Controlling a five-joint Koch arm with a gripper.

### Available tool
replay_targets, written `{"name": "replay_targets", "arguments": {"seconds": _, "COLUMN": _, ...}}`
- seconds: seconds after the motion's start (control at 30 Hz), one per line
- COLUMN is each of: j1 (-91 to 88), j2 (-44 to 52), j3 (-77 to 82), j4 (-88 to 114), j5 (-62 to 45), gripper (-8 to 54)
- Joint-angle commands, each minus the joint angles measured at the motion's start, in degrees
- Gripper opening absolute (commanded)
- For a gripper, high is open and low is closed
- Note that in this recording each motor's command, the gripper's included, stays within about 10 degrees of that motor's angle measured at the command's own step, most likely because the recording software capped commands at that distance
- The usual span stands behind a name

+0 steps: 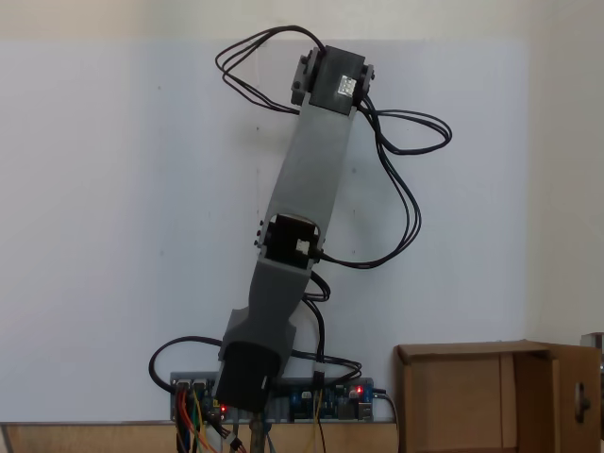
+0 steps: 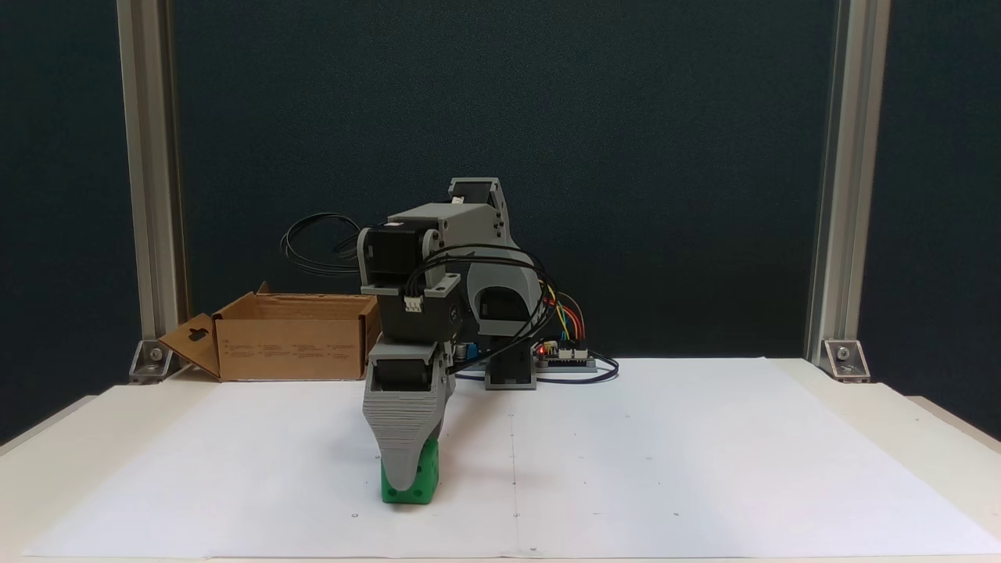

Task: Grasp a green dice and put it in the bin.

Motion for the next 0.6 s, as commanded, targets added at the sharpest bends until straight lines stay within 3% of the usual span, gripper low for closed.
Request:
{"name": "replay_targets", "arguments": {"seconds": 0.0, "j1": 0.1, "j2": 0.4, "j3": -0.7, "j4": 2.5, "j5": 4.0, "gripper": 43.9}}
{"name": "replay_targets", "arguments": {"seconds": 0.57, "j1": 0.1, "j2": 0.3, "j3": -0.7, "j4": -5.7, "j5": 7.4, "gripper": 43.0}}
